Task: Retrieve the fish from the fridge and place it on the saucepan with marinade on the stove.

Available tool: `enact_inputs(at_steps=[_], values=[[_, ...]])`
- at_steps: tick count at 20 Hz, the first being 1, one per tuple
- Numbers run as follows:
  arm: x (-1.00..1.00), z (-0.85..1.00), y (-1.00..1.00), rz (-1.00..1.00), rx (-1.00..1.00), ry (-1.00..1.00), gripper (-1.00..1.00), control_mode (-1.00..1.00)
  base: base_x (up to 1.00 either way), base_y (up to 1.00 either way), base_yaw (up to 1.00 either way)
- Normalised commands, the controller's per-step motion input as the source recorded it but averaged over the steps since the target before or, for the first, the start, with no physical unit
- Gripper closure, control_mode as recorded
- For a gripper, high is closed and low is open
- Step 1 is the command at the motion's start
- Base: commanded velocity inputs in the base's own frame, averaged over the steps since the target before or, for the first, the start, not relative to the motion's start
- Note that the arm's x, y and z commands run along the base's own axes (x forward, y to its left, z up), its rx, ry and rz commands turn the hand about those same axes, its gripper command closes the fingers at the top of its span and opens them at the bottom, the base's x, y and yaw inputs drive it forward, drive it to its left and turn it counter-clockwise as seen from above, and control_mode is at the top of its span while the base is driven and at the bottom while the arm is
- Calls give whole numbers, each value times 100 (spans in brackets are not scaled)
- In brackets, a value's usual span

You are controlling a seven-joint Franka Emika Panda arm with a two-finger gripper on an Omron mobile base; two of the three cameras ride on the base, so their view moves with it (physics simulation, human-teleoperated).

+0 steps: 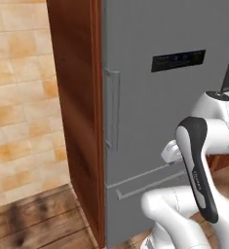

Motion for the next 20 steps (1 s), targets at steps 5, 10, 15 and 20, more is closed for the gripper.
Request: enact_inputs(at_steps=[5,10,15,20], values=[[0,0,0,0,0,0,-100,100,0,70,-38],[0,0,0,0,0,0,-100,100,0,68,-31],[0,0,0,0,0,0,-100,100,0,26,-27],[0,0,0,0,0,0,-100,100,3,0,-17]])
